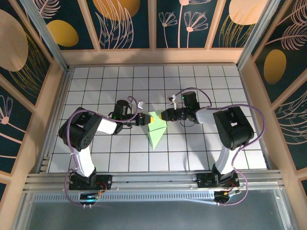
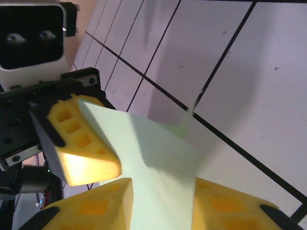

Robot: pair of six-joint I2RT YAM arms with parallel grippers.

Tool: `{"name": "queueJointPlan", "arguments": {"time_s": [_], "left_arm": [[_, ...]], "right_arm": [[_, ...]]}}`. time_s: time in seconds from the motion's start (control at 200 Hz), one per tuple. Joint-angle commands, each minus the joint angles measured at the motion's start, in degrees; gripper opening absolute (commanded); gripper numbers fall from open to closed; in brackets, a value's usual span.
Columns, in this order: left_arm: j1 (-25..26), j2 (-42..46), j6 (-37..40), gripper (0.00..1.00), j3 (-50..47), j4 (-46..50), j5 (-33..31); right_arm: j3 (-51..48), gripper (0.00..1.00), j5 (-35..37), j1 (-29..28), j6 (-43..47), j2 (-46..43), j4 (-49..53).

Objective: Fold a paper plane with a square sheet of paper (fold left side to right side)
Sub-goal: Fold the wing for the fifth time at the center of the table.

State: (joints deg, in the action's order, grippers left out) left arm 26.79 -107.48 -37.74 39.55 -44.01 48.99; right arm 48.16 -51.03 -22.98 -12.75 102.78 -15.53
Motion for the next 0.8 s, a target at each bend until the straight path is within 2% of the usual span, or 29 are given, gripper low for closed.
{"name": "queueJointPlan", "arguments": {"time_s": [0.0, 0.12, 0.165, 0.215, 0.38, 0.455, 0.591, 0.796], "left_arm": [[0.02, -0.63, 2.53, 0.02, 0.73, 1.4, -0.73], [-0.03, 2.47, 5.25, 0.26, 0.44, 6.21, -5.11], [-0.06, 4.37, 6.14, 0.34, 0.27, 8.15, -7.06], [-0.07, 6.89, 7.47, 0.39, 0.11, 10.55, -9.51], [0.17, 17.36, 13.24, 0.4, 0.74, 22.59, -19.06], [2.08, 21.79, 16.94, 0.4, 1.86, 29.68, -24.13], [10.41, 25.1, 21.54, 0.39, 5.03, 40.93, -32.87], [21.12, 24.38, 20.24, 0.41, 7.47, 46.68, -43.51]], "right_arm": [[0.95, 0.2, 0.62, 0.17, 1.0, -1.8, 1.58], [2.18, 0.01, 3.29, 0.22, 0.18, -1.77, 4.48], [2.94, 0.0, 5.78, 0.3, -0.33, -1.76, 6.83], [3.94, 0.0, 8.19, 0.3, -1.13, -1.71, 9.91], [6.26, 0.0, 14.0, 0.28, -8.05, -2.51, 17.21], [7.11, 0.0, 15.83, 0.39, -11.87, -2.62, 20.43], [6.92, 0.0, 16.57, 0.34, -18.48, -3.02, 21.94], [6.88, 0.0, 16.13, 0.3, -23.01, -3.41, 22.88]]}}
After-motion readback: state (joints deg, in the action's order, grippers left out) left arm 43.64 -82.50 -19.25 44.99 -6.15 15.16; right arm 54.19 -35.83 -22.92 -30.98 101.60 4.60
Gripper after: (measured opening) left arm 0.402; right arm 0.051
